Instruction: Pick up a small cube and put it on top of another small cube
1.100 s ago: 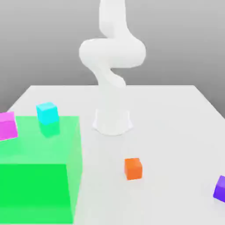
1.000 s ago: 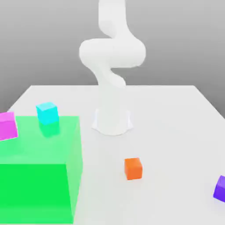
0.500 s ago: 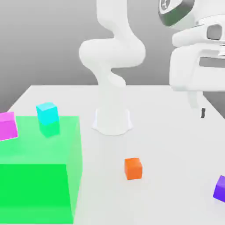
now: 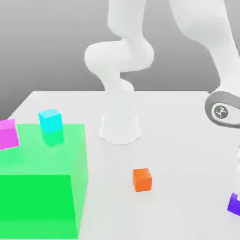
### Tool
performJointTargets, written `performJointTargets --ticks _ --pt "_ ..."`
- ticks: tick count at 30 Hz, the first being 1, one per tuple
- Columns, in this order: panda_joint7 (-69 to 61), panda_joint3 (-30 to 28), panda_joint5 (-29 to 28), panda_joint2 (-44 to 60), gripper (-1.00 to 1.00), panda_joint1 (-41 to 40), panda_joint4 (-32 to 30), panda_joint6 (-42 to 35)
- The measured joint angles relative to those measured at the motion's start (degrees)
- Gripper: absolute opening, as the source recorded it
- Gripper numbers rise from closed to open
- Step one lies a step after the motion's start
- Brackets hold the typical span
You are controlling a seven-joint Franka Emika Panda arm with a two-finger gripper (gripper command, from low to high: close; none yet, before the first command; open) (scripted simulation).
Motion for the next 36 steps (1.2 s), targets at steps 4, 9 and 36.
performJointTargets --ticks 4,9,36 --pt "0.54 -0.82 -0.74 1.30 -1.00 0.69 0.30 0.97" --pt "-0.08 0.17 0.09 -0.16 -1.00 -0.09 -0.06 -0.15" --pt "0.92 -6.96 24.77 -39.58 -1.00 -16.54 -40.28 2.85"
